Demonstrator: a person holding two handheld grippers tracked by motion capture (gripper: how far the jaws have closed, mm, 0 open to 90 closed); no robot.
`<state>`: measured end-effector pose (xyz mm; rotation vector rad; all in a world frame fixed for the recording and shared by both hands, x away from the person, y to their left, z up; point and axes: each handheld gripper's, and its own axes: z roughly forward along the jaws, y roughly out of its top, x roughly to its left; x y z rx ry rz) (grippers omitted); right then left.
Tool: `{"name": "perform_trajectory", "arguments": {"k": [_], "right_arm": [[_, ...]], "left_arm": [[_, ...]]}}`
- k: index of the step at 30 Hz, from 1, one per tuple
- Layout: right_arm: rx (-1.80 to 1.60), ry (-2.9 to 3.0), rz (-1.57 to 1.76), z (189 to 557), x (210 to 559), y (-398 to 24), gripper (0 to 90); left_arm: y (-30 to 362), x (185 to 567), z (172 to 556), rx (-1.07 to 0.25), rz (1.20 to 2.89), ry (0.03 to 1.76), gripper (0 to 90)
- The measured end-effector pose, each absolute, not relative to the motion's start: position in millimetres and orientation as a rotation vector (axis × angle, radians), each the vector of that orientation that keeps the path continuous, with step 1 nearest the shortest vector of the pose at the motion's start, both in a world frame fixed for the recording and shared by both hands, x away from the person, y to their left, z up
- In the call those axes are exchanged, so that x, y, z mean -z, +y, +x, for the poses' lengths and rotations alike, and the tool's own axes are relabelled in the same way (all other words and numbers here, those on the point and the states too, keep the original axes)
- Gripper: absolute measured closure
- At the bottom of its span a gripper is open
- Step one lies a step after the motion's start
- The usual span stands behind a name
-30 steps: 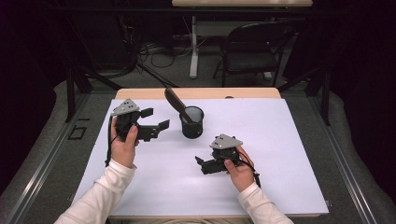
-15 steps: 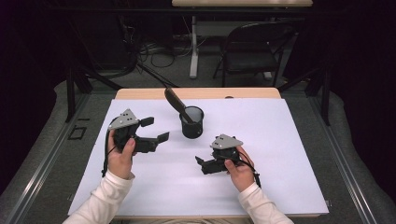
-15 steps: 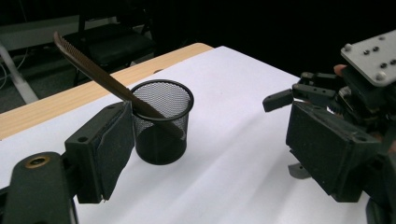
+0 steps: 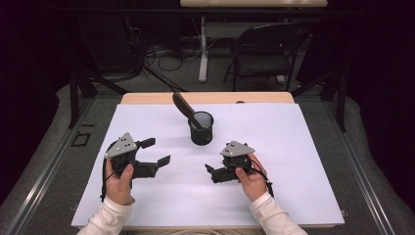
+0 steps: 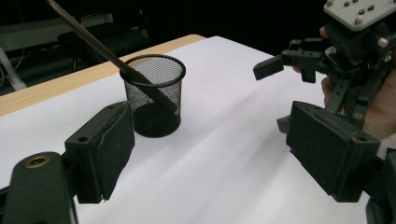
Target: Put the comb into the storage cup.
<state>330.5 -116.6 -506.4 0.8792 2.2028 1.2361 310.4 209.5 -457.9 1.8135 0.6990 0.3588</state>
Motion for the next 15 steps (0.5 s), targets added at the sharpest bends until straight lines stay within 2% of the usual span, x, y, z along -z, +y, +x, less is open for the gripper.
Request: {"name": "perform_trajectory", "arguments": {"k": [15], "right_arm": [[-1.221, 2.185, 0.891, 321, 509, -126, 0.0]], "left_arm": [[230, 485, 301, -0.367, 1.803, 0.732, 15.9]]}}
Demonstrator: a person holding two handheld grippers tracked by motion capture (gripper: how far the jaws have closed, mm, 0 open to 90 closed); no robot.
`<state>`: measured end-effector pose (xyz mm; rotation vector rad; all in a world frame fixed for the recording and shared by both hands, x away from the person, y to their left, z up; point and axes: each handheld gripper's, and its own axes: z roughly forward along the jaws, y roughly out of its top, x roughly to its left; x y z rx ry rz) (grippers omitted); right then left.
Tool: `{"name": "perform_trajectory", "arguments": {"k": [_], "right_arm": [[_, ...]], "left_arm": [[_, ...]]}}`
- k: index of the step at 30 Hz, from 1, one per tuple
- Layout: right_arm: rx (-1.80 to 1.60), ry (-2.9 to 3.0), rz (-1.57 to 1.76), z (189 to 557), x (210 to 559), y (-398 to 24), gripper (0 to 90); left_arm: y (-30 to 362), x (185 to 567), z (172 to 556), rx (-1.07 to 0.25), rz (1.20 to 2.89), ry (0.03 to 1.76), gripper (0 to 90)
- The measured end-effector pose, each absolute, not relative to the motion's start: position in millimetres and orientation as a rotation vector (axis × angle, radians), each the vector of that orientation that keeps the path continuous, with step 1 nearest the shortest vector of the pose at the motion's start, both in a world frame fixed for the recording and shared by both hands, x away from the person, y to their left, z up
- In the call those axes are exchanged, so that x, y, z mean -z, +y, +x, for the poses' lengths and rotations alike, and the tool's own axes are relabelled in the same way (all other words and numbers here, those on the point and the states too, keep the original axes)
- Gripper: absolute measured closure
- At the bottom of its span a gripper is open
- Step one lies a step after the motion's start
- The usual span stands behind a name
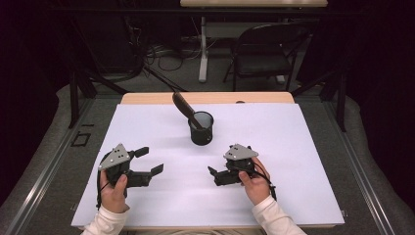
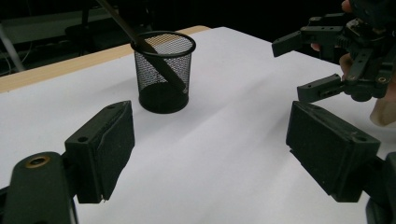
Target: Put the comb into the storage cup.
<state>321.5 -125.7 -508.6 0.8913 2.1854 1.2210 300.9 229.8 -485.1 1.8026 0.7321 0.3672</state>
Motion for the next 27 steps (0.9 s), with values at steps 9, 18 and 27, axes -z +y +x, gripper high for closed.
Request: {"name": "perform_trajectory", "arguments": {"k": [9, 18, 27], "right_arm": [[-1.195, 2.180, 0.908, 309, 511, -137, 0.0], [-1.165, 2.144, 0.952, 298, 515, -160, 0.0], [-1.160, 2.102, 1.024, 294, 524, -180, 0.0]], "left_arm": [[239, 501, 299, -0.345, 1.806, 0.753, 15.9], [249, 510, 297, -0.354, 1.801, 0.785, 15.9], [255, 515, 301, -0.342, 1.766, 0.814, 15.9]]}}
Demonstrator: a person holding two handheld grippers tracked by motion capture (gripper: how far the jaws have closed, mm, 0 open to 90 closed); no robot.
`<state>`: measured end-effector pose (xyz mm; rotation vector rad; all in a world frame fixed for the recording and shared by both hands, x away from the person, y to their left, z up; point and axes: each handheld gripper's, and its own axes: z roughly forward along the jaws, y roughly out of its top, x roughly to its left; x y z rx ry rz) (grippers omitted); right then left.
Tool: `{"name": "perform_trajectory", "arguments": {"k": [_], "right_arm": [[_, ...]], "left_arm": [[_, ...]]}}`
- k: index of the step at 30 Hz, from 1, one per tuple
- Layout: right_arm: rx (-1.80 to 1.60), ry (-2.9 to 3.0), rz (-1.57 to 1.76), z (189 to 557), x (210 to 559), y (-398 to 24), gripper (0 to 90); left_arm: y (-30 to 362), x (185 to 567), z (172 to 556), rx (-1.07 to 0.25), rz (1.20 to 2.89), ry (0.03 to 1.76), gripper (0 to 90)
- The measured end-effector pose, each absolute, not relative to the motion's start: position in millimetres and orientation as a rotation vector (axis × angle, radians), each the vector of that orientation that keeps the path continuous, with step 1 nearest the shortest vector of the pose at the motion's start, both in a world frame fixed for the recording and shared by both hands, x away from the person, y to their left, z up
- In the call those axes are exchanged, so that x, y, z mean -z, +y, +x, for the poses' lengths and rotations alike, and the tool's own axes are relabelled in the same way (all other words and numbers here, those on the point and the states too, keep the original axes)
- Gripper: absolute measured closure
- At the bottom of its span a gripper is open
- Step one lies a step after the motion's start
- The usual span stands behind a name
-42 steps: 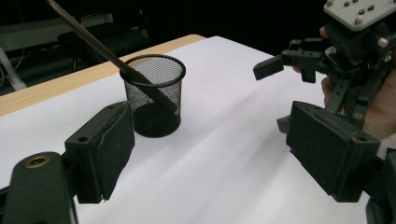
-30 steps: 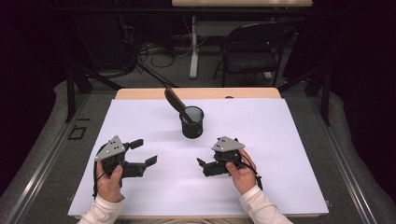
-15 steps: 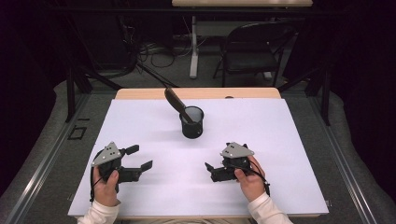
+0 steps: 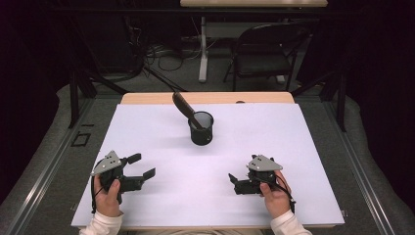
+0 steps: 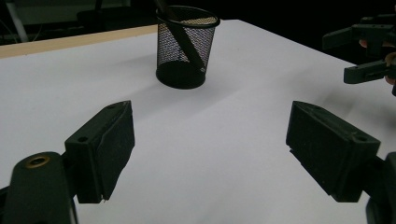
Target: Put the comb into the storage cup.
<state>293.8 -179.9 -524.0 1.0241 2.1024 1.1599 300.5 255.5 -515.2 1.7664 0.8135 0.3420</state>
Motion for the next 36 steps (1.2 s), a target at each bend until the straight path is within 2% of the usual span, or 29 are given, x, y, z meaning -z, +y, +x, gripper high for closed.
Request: {"name": "perform_trajectory", "arguments": {"k": [36], "right_arm": [[-1.242, 2.004, 1.265, 308, 540, -218, 0.3]], "left_arm": [[269, 531, 311, -0.338, 1.752, 0.899, 15.9]]}}
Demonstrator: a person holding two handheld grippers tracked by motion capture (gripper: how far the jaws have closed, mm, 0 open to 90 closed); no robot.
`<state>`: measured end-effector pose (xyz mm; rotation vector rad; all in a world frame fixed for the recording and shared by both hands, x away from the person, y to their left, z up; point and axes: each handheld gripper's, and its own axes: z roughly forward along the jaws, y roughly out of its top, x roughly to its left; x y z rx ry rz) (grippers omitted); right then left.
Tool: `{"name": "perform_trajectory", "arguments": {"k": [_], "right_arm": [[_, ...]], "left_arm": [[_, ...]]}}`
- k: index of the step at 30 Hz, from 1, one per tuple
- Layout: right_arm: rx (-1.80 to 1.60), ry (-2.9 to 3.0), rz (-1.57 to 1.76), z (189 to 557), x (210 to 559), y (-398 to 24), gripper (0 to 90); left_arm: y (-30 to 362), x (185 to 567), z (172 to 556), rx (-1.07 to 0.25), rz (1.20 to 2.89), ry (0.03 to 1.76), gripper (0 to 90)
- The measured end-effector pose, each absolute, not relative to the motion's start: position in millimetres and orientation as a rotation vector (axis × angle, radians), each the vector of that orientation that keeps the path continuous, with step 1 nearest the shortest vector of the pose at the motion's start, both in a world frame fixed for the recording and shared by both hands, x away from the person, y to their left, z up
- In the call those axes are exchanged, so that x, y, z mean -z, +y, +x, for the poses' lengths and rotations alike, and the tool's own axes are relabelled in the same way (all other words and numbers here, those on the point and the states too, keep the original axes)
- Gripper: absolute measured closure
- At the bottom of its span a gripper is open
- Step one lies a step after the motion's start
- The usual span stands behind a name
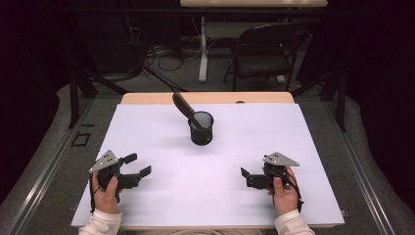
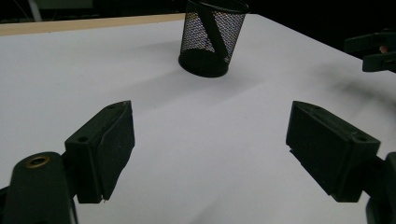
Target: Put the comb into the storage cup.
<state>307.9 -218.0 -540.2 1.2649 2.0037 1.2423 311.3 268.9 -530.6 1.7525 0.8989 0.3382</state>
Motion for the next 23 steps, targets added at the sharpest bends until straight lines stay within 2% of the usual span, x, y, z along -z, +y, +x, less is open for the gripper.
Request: {"name": "perform_trajectory", "arguments": {"k": [23], "right_arm": [[-1.242, 2.007, 1.289, 309.6, 542.6, -220.1, 0.7]], "left_arm": [[268.9, 531.7, 313.5, -0.333, 1.763, 0.900, 15.9]]}}
